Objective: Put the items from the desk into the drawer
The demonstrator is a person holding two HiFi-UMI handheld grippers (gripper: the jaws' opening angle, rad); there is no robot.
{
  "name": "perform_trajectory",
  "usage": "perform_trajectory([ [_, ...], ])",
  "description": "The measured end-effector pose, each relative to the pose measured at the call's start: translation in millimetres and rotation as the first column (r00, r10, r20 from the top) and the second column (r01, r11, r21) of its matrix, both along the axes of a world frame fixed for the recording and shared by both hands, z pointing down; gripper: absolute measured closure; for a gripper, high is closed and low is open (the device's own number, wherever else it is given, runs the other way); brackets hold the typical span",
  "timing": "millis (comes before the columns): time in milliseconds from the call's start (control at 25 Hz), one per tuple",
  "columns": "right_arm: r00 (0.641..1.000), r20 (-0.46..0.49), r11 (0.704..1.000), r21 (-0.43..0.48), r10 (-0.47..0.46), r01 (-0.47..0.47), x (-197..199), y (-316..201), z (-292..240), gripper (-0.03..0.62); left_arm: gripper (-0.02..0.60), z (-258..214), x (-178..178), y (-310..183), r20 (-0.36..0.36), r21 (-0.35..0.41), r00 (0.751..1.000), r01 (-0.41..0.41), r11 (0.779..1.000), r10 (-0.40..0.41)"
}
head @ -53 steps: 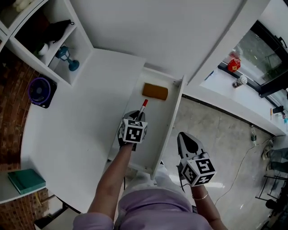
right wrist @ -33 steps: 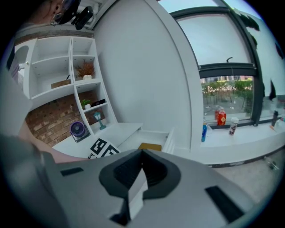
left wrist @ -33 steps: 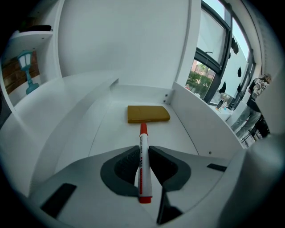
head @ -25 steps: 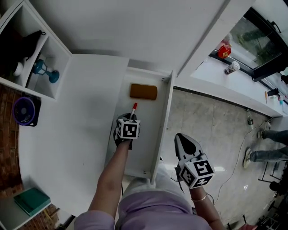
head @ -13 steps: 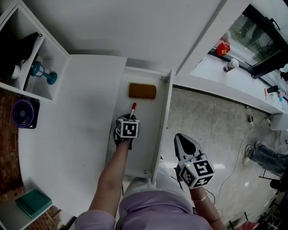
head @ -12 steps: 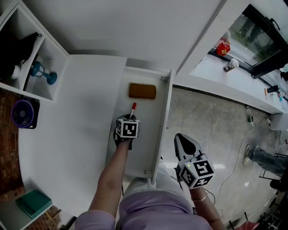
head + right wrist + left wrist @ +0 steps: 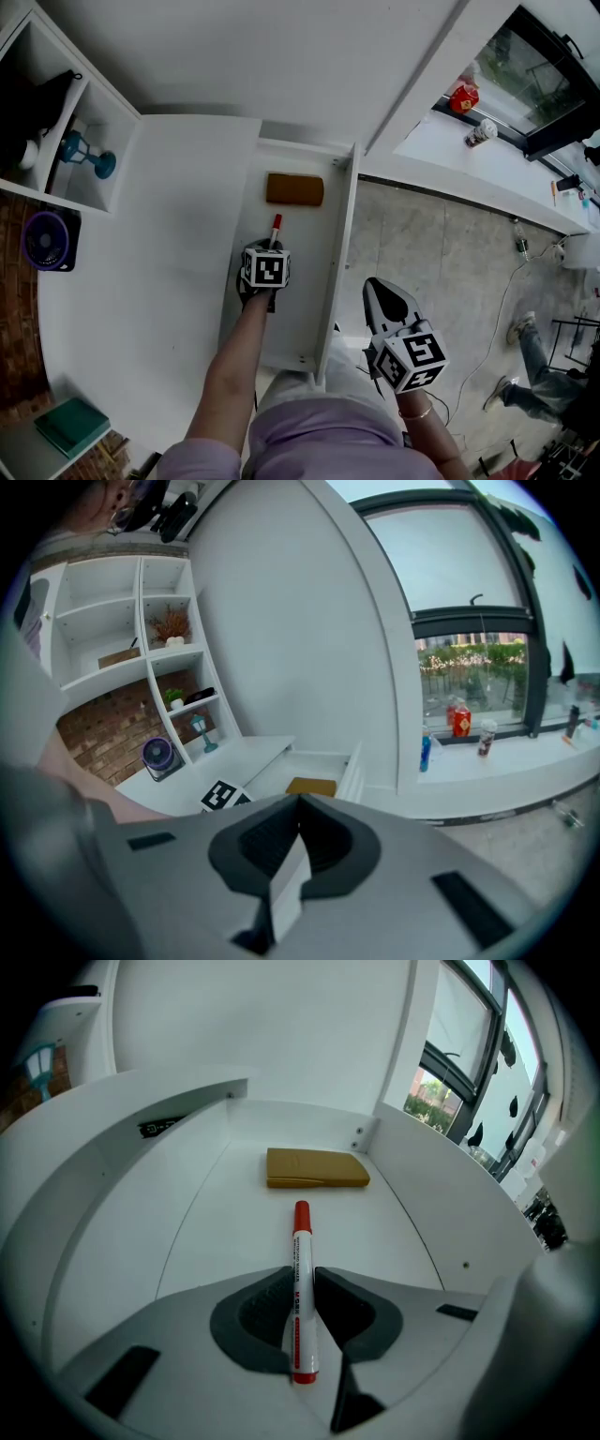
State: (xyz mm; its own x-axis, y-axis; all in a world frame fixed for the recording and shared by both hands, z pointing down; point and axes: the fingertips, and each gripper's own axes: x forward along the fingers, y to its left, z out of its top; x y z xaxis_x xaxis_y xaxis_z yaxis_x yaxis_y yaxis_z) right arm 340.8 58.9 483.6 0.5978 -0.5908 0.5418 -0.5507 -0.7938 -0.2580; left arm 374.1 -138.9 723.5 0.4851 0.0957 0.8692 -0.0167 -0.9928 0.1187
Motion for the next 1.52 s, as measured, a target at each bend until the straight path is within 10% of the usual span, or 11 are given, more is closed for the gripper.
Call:
perform_trajectory([
  [1520,0.992,-0.074,0.991,0.086,-0.099,0.106,-23.5,1.7,-32.3,0.589,0.532,-131.1,-37.8,14.4,-0.275,-0.011,0.959,0.065,0.998,-0.065],
])
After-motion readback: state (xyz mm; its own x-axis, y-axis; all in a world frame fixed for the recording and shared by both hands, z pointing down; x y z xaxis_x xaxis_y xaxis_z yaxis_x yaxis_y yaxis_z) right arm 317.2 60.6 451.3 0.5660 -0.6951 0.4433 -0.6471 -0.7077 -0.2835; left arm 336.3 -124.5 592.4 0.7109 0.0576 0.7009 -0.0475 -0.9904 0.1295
